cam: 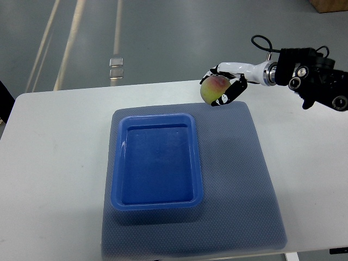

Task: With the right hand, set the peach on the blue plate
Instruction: 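Move the right hand down onto the peach beside the blue tray, then carry the peach over the blue tray and lower it inside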

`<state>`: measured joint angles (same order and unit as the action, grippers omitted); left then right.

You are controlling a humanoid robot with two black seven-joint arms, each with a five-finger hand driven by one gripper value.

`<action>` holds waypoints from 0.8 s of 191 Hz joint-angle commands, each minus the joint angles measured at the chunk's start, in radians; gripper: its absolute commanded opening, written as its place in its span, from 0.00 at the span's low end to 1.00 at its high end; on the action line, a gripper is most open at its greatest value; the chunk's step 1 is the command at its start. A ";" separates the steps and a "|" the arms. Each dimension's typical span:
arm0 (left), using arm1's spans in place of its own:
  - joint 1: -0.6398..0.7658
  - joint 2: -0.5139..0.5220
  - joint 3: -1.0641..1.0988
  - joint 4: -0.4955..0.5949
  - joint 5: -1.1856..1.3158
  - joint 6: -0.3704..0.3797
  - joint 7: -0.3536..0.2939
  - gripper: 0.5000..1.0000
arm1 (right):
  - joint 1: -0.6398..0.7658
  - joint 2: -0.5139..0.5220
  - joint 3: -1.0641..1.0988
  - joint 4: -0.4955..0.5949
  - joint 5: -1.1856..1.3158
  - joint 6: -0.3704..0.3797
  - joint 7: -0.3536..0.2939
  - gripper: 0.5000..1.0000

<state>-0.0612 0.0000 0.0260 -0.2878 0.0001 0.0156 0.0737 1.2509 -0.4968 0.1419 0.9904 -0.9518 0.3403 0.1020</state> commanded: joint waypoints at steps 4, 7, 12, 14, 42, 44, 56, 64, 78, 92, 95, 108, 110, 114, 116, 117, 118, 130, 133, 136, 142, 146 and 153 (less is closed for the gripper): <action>0.000 0.000 -0.001 0.002 0.000 0.000 0.000 1.00 | 0.068 -0.108 -0.005 0.140 0.111 0.055 -0.004 0.00; 0.000 0.000 -0.001 0.002 0.000 0.000 0.000 1.00 | 0.068 -0.108 -0.005 0.140 0.111 0.055 -0.004 0.00; 0.000 0.000 -0.001 0.002 0.000 0.000 0.000 1.00 | 0.073 -0.137 -0.005 0.194 0.116 0.062 -0.005 0.00; 0.000 0.000 -0.001 0.002 0.000 0.000 0.000 1.00 | 0.073 -0.140 -0.005 0.198 0.116 0.062 -0.005 0.00; 0.000 0.000 -0.001 0.001 0.000 0.000 0.000 1.00 | 0.059 -0.095 -0.004 0.212 0.125 0.026 0.002 0.00; 0.000 0.000 -0.001 0.001 0.000 0.000 0.000 1.00 | 0.059 -0.082 -0.004 0.211 0.125 0.020 0.002 0.00; 0.000 0.000 -0.001 0.001 0.000 0.000 0.000 1.00 | 0.058 -0.068 -0.004 0.209 0.125 0.013 0.002 0.00; 0.000 0.000 -0.001 0.002 -0.002 0.000 0.000 1.00 | 0.044 0.057 -0.033 0.177 0.116 -0.047 0.005 0.00; 0.000 0.000 -0.001 0.007 -0.002 0.000 0.000 1.00 | 0.036 0.172 -0.093 0.094 0.111 -0.073 0.007 0.00; 0.000 0.000 -0.003 0.009 -0.002 0.000 0.000 1.00 | 0.022 0.294 -0.125 0.008 0.104 -0.079 0.007 0.00; 0.000 0.000 -0.003 0.009 -0.002 0.000 0.000 1.00 | 0.018 0.308 -0.128 -0.001 0.102 -0.079 0.007 0.00; 0.000 0.000 -0.003 0.010 -0.002 0.000 0.000 1.00 | -0.016 0.388 -0.131 -0.061 0.087 -0.081 0.007 0.00; 0.000 0.000 -0.003 0.009 -0.002 0.000 0.000 1.00 | -0.022 0.399 -0.131 -0.070 0.082 -0.083 0.007 0.00; 0.000 0.000 -0.003 0.009 -0.002 0.000 0.000 1.00 | -0.034 0.420 -0.133 -0.085 0.071 -0.083 0.007 0.00; 0.000 0.000 -0.003 0.009 -0.002 0.000 0.000 1.00 | -0.039 0.431 -0.133 -0.095 0.064 -0.084 0.007 0.00; 0.000 0.000 -0.003 0.009 -0.002 0.000 0.000 1.00 | -0.044 0.438 -0.133 -0.101 0.056 -0.086 0.007 0.00; 0.000 0.000 -0.003 0.009 -0.002 0.000 0.000 1.00 | -0.044 0.439 -0.133 -0.101 0.056 -0.086 0.007 0.00; 0.001 0.000 -0.003 0.009 -0.002 0.000 0.000 1.00 | -0.068 0.478 -0.148 -0.138 0.010 -0.095 0.007 0.04; 0.001 0.000 -0.003 0.009 -0.002 0.000 0.000 1.00 | -0.068 0.478 -0.148 -0.138 0.010 -0.095 0.007 0.04; 0.001 0.000 -0.003 0.009 -0.002 0.000 0.000 1.00 | -0.068 0.478 -0.148 -0.138 0.010 -0.095 0.007 0.04; 0.000 0.000 -0.003 0.009 -0.002 0.000 0.000 1.00 | -0.085 0.492 -0.168 -0.157 -0.022 -0.106 0.007 0.19; 0.000 0.000 -0.003 0.009 -0.002 0.000 0.000 1.00 | -0.090 0.492 -0.171 -0.161 -0.025 -0.106 0.007 0.28; 0.000 0.000 -0.003 0.009 -0.002 0.000 0.000 1.00 | -0.090 0.492 -0.171 -0.161 -0.025 -0.106 0.007 0.28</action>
<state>-0.0609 0.0000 0.0229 -0.2790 -0.0017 0.0151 0.0736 1.1819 -0.0235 -0.0105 0.8533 -0.9451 0.2429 0.1091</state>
